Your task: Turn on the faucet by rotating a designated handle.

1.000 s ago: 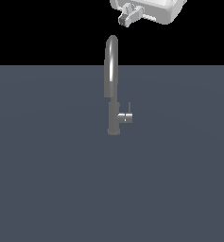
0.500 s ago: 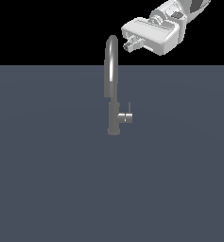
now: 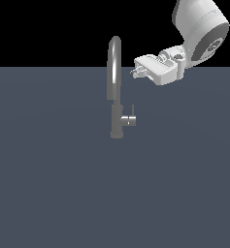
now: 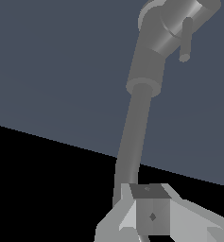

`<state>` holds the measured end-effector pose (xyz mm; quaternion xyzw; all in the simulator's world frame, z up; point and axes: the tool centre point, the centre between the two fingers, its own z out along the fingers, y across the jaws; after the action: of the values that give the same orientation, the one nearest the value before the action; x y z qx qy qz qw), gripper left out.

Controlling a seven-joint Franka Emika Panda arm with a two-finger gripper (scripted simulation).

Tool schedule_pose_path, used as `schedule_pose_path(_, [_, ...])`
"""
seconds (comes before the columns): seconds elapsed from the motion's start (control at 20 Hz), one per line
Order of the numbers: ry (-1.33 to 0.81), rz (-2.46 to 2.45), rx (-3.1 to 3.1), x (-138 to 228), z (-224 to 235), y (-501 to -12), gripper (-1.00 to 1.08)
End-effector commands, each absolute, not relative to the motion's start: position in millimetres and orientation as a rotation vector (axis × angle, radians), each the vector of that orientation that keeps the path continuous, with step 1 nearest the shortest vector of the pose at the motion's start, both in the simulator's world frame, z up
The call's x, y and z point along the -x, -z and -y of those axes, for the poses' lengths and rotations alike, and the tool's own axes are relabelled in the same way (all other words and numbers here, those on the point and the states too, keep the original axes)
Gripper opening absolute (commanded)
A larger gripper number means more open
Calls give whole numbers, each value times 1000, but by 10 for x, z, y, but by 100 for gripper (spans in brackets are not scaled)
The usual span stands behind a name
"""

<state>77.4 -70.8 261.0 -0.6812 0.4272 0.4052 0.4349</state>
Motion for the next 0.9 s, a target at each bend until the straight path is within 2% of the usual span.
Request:
schedule_pose_path(0.0, [-1042, -1101, 1596, -854, 744, -2389, -100])
schedule_pose_path(0.45, [-1125, -1202, 1296, -1002, 785, -1694, -100])
schedule_pose_path(0.85, [-1154, -1239, 1165, -1030, 762, -1384, -100])
